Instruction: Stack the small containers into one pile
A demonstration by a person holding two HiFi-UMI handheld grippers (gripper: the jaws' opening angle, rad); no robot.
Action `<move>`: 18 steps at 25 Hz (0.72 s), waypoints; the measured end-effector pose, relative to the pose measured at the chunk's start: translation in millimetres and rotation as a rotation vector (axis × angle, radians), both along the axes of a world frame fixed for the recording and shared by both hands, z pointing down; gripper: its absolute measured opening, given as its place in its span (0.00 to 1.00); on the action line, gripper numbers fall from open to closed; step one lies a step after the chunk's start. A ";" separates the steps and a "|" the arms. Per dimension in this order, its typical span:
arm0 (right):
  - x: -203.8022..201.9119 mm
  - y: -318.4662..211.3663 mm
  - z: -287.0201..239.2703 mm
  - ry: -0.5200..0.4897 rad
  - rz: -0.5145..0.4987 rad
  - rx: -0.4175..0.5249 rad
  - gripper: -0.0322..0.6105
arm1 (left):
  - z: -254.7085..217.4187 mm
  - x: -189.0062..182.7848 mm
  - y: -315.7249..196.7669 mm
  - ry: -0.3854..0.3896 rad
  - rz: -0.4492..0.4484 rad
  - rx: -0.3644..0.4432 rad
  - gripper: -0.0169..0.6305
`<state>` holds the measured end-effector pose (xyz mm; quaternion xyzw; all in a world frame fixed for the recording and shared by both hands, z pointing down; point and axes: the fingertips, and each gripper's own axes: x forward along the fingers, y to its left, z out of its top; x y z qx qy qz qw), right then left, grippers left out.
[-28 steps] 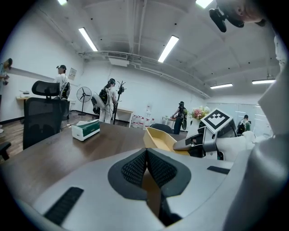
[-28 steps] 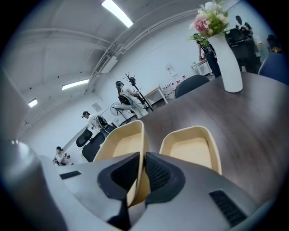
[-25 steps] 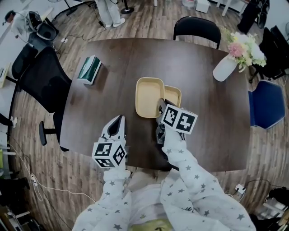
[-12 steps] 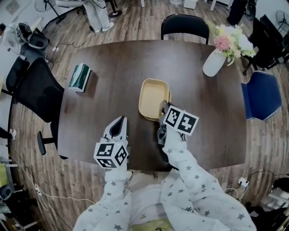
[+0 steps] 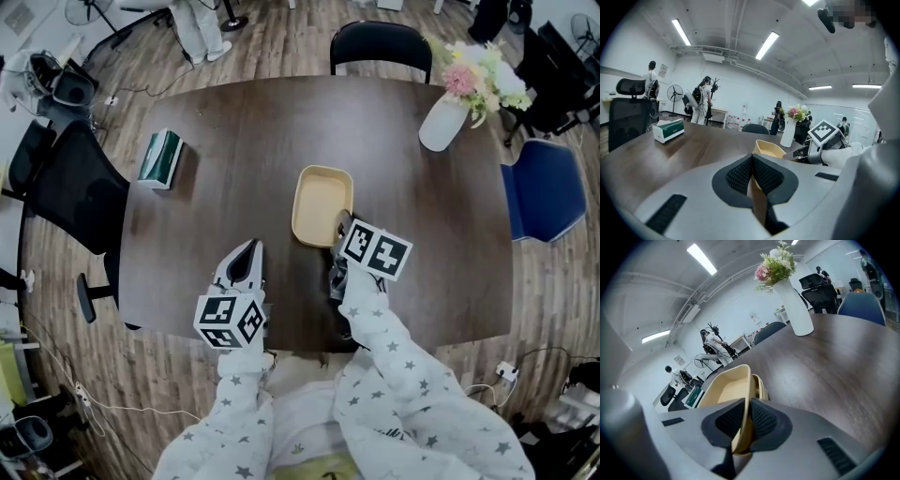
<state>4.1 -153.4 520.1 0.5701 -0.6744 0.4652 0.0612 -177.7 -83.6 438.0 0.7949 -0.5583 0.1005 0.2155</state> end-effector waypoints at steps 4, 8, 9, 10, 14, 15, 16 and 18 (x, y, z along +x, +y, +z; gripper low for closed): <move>1.8 2.1 3.4 0.028 -0.004 -0.004 0.12 | 1.0 -0.9 1.8 -0.001 -0.001 -0.003 0.06; 2.5 3.3 4.9 0.051 -0.013 -0.005 0.12 | 1.9 -2.3 2.9 -0.001 -0.005 -0.005 0.06; 2.7 3.2 4.9 0.056 -0.014 -0.003 0.12 | 2.0 -2.4 2.9 -0.001 -0.006 -0.006 0.06; 2.8 3.0 5.0 0.059 -0.016 -0.002 0.12 | 2.2 -2.4 3.0 -0.001 -0.006 -0.007 0.06; 1.0 2.5 5.8 0.066 -0.033 0.003 0.13 | 3.5 -1.4 3.6 0.005 -0.005 -0.009 0.06; 0.7 2.4 5.8 0.073 -0.039 0.004 0.13 | 3.6 -0.9 3.8 0.007 -0.005 -0.009 0.06; 0.2 2.3 5.5 0.080 -0.046 0.006 0.13 | 3.6 -0.5 3.9 0.007 -0.004 -0.009 0.06; -1.5 2.0 4.8 0.092 -0.061 0.011 0.13 | 3.6 0.2 3.9 0.007 -0.003 -0.010 0.06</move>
